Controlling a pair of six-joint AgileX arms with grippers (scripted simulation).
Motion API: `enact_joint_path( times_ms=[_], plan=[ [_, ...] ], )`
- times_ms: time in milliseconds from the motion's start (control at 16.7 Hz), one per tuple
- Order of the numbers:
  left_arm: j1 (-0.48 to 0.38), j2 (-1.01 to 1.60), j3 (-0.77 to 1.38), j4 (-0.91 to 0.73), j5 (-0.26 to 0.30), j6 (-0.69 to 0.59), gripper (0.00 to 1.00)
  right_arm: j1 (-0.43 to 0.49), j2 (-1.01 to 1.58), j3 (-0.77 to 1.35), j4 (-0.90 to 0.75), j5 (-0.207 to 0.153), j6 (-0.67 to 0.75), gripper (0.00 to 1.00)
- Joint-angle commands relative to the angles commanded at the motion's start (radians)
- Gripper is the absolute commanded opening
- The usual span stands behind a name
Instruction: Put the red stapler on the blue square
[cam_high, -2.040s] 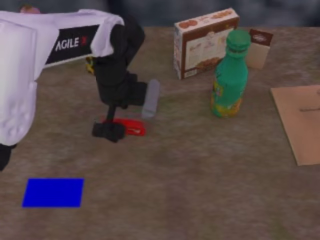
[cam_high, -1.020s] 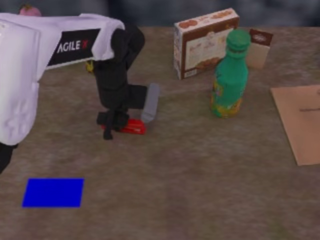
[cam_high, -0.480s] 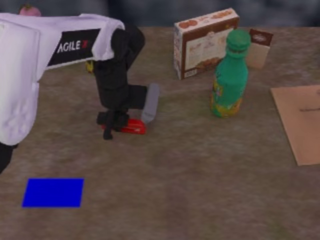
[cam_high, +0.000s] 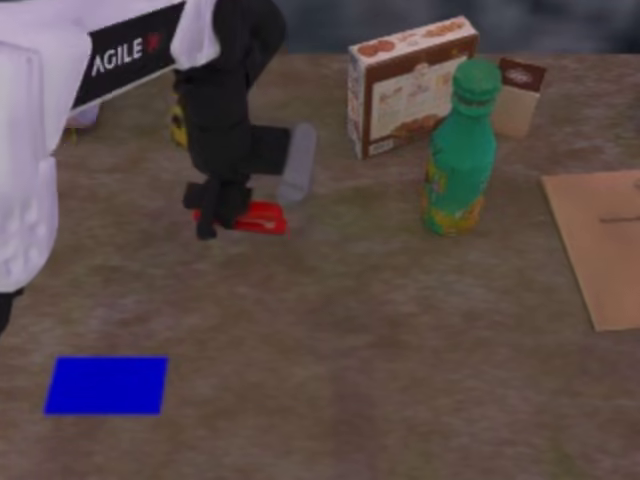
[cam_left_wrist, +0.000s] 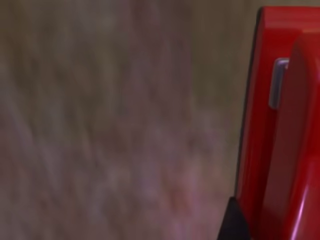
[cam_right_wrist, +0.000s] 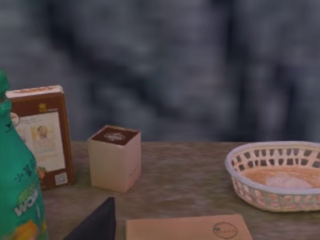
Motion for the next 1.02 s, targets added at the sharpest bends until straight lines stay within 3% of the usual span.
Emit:
enact_joint_path(
  times_ms=[240, 600, 1020],
  plan=[
    [0.006, -0.037, 0.091, -0.123, 0.003, -0.002, 0.0, 0.0, 0.0, 0.0, 0.0, 0.0, 0.0, 1.0],
    [0.005, -0.051, 0.079, -0.121, 0.002, 0.0, 0.0, 0.0, 0.0, 0.0, 0.0, 0.0, 0.0, 1.0],
    [0.112, -0.355, -0.291, -0.059, -0.001, 0.029, 0.0, 0.0, 0.0, 0.0, 0.0, 0.0, 0.0, 1.0]
  ],
)
